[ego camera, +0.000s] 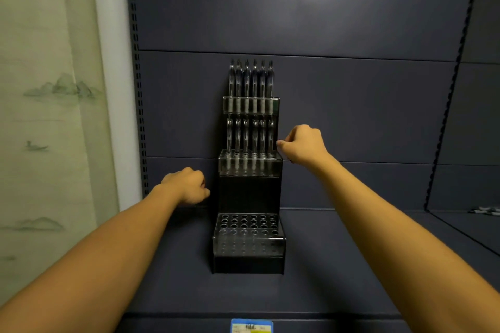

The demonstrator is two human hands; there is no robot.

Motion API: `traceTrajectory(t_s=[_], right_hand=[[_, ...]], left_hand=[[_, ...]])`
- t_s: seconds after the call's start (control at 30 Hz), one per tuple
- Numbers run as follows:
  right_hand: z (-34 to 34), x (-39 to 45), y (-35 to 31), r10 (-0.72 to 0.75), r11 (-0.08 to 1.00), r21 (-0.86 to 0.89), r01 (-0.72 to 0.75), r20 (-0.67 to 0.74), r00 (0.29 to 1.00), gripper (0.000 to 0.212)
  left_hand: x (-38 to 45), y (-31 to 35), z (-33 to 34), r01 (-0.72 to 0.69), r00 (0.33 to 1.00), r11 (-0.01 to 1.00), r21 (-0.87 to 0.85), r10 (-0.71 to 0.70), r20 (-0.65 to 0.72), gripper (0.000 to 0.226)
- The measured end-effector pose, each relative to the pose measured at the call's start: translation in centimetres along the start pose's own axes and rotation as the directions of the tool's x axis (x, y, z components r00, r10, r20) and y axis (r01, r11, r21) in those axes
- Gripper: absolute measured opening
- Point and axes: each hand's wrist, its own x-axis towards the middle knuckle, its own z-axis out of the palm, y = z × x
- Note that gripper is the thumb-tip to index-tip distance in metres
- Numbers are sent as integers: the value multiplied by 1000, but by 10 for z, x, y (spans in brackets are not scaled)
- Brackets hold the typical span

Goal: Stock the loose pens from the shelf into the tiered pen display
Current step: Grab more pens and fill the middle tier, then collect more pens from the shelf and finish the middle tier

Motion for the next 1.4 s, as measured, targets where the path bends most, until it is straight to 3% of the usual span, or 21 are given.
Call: traceTrajectory(t_s=[0.17, 0.4, 0.63, 0.97, 1.4], right_hand=[[-1, -37, 16, 88, 995, -41, -90, -30, 996, 28], [4, -113, 27, 240, 960, -171, -222, 87, 967, 11], [-26, -160, 36, 220, 935, -311, -173, 124, 968, 17], [-83, -182, 72, 194, 851, -521, -72, 184, 964, 24], [-214, -204, 234, 274, 768, -630, -113, 164, 948, 20]], left_hand=[[-28, 0, -1, -18, 1000, 999, -38, 18, -5, 32], [-74, 8, 10, -61, 993, 990, -129, 47, -107, 35], [-101, 50, -11, -199, 966, 974, -110, 176, -188, 35], [-97, 151, -12, -376, 923, 926, 12, 376, -87, 32], [-69, 373, 21, -481, 874, 877, 17, 481, -74, 21]])
